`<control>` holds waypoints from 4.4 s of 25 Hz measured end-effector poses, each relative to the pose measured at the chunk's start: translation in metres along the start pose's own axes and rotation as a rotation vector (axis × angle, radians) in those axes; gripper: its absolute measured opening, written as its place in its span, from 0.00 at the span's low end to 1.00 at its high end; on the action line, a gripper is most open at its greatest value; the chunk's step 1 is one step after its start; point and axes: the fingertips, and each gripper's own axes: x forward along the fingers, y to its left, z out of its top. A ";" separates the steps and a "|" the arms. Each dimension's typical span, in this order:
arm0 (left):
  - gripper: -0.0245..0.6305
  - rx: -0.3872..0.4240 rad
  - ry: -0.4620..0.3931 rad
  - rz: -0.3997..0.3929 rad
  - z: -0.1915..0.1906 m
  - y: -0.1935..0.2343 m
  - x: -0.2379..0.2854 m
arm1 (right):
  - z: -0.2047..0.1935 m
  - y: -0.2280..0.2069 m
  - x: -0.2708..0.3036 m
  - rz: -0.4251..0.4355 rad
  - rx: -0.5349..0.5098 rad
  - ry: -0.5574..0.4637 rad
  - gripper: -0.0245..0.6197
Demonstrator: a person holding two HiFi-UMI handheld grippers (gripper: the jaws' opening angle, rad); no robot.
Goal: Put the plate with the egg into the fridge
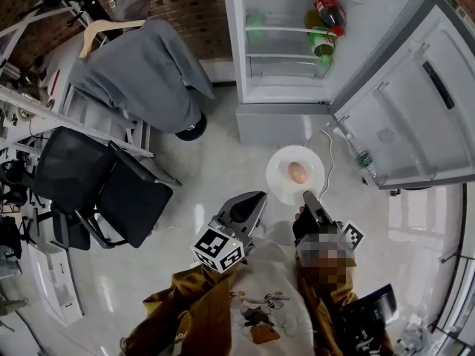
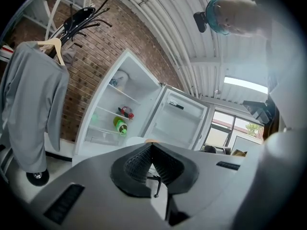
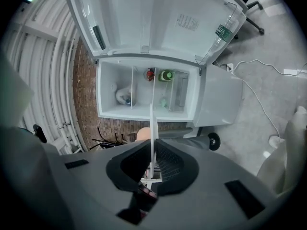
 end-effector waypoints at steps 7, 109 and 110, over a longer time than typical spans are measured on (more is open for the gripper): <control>0.05 -0.026 -0.003 -0.011 0.007 0.025 0.015 | 0.008 0.005 0.026 -0.006 -0.017 -0.003 0.07; 0.05 0.000 -0.064 0.220 0.150 0.255 0.273 | 0.233 0.040 0.423 0.015 -0.034 0.216 0.07; 0.05 -0.002 -0.066 0.222 0.150 0.255 0.272 | 0.233 0.040 0.423 0.013 -0.032 0.215 0.07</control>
